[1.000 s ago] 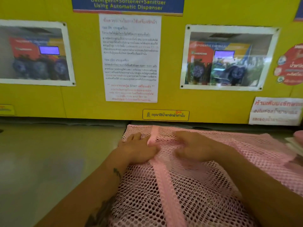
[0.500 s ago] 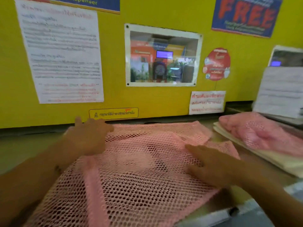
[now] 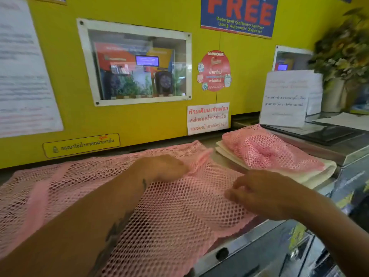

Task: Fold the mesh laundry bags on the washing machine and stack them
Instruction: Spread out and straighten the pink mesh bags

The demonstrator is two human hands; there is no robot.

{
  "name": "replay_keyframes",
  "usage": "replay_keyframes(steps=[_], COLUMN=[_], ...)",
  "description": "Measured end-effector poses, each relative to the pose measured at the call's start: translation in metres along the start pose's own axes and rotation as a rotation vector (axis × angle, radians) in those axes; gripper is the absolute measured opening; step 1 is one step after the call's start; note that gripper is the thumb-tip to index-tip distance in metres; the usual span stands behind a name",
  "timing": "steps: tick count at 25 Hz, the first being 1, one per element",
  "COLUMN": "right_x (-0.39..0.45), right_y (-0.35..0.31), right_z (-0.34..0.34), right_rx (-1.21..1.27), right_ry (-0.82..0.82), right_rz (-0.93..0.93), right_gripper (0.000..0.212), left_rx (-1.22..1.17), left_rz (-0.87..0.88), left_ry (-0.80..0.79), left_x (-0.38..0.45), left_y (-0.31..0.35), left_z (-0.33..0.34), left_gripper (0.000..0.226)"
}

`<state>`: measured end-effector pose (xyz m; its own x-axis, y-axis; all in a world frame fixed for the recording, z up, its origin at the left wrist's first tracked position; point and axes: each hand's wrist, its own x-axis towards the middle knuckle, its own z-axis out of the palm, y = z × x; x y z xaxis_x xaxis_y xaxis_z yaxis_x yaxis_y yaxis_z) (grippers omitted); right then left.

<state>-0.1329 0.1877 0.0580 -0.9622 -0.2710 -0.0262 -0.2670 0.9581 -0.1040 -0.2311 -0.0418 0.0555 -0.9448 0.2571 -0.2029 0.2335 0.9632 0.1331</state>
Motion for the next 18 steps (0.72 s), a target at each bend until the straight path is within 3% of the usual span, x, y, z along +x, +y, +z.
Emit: replay_keyframes(steps=[2,5,7,9,13,18], right_x=[0.0,0.023,0.04,0.043,0.025,0.065], right_y=[0.011,0.011,0.006,0.013,0.034,0.022], right_z=[-0.004,0.004,0.015,0.019,-0.012,0.002], right_rx=[-0.003,0.092,0.12,0.032,0.049,0.071], right_ry=[0.056,0.212,0.108,-0.04,-0.174,-0.087], right_rz=[0.03,-0.062,-0.198,-0.215,-0.133,-0.253], right_gripper=[0.055,0.053,0.06,0.065,0.056,0.069], left_rx=[0.034,0.033,-0.006,-0.055,-0.149,-0.02], left_rz=[-0.127,-0.142,-0.146,-0.159,-0.109,-0.116], left_ry=[-0.054,-0.029,0.009,0.048,0.152,0.196], left_x=[0.017,0.037,0.046,0.051,0.053,0.042], left_y=[-0.011,-0.021,-0.022,-0.024,-0.026,-0.015], left_z=[0.006,0.008,0.011,0.016,0.021,0.025], left_gripper=[0.079,0.091,0.096,0.101,0.089,0.067])
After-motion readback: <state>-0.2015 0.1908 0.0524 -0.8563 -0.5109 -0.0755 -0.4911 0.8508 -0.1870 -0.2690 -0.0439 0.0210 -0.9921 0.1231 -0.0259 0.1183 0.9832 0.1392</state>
